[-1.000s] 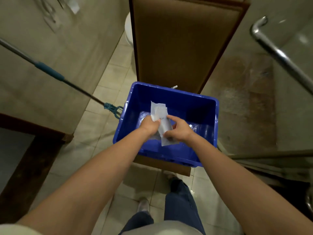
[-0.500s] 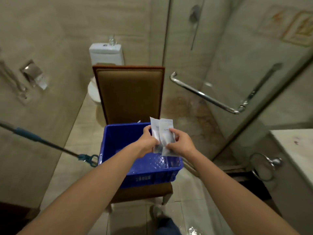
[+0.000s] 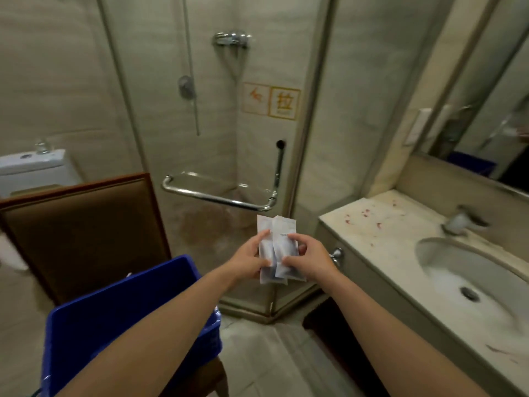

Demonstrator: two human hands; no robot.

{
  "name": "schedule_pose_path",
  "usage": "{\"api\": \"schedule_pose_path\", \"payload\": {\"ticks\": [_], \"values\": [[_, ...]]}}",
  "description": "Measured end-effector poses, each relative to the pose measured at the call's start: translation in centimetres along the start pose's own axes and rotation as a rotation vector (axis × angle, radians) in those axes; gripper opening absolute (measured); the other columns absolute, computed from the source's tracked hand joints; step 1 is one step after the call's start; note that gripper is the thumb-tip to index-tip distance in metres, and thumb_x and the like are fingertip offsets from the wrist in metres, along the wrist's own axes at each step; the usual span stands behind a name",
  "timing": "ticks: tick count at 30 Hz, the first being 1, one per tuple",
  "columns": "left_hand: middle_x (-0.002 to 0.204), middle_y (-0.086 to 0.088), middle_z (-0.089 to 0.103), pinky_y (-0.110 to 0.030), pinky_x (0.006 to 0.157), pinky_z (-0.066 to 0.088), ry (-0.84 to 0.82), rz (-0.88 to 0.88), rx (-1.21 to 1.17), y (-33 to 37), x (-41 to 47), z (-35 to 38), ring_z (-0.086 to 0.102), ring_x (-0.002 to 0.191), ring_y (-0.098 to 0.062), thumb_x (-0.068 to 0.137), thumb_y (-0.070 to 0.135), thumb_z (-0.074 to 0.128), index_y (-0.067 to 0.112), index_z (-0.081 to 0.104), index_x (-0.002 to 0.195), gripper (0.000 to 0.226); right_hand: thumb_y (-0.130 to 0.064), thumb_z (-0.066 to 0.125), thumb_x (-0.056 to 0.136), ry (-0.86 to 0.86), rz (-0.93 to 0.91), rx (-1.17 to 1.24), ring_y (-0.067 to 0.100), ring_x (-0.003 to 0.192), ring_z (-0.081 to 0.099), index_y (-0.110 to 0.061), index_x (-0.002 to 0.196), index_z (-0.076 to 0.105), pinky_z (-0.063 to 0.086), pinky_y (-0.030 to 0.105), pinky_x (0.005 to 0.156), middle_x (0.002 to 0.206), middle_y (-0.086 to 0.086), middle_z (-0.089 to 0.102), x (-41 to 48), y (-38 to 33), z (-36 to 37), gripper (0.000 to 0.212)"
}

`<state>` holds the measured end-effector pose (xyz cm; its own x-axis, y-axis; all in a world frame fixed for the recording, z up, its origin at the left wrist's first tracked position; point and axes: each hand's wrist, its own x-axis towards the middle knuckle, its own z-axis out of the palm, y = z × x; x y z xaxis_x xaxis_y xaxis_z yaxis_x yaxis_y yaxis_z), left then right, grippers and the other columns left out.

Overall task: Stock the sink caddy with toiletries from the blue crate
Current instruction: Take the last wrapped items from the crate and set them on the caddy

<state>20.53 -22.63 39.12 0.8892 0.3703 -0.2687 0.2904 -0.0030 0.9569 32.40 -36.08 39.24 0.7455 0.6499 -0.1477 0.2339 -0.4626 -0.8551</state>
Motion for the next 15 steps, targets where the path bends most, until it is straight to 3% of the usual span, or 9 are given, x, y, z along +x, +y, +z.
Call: {"api": "schedule_pose_path", "payload": {"ticks": [4,7,12,15], "values": [[0.140,-0.009,0.051,-0.040,0.097,0.051,-0.096,0.047,-0.023,2.6,2.9,6.2,0.058,0.119,-0.020,0.088,-0.010,0.056,0.027,0.018,0.154,0.085,-0.017,0.077,0.074,0.076,0.012,0.053,0.010,0.091,0.060,-0.029,0.126,0.054,0.054,0.024,0.071,0.103,-0.002,0.057,-0.8,2.9,-6.5,0.058],[0.128,-0.011,0.062,-0.030,0.086,0.055,-0.145,0.077,-0.055,4.4,5.1,11.3,0.065,0.107,-0.017,0.089,-0.013,0.052,0.029,0.012,0.154,0.088,-0.018,0.075,0.077,0.115,0.021,0.091,0.012,0.099,0.060,-0.031,0.125,0.052,0.053,0.021,0.067,0.114,0.002,0.057,-1.5,4.9,-11.5,0.054],[0.127,-0.013,0.062,-0.047,0.103,0.046,-0.222,0.142,-0.051,7.0,8.5,20.1,0.062,0.115,-0.023,0.088,-0.015,0.050,0.032,0.013,0.154,0.089,-0.015,0.068,0.083,0.152,0.026,0.119,0.024,0.106,0.062,-0.029,0.131,0.051,0.060,0.040,0.077,0.121,0.006,0.057,-2.5,8.3,-19.8,0.053],[0.130,-0.008,0.060,-0.039,0.099,0.051,-0.264,0.219,0.035,8.5,10.3,25.0,0.062,0.114,-0.015,0.086,-0.009,0.052,0.044,0.024,0.149,0.087,-0.017,0.062,0.086,0.166,0.039,0.127,0.024,0.098,0.066,-0.031,0.133,0.047,0.062,0.041,0.068,0.120,0.006,0.057,-3.1,10.4,-24.2,0.051]]}}
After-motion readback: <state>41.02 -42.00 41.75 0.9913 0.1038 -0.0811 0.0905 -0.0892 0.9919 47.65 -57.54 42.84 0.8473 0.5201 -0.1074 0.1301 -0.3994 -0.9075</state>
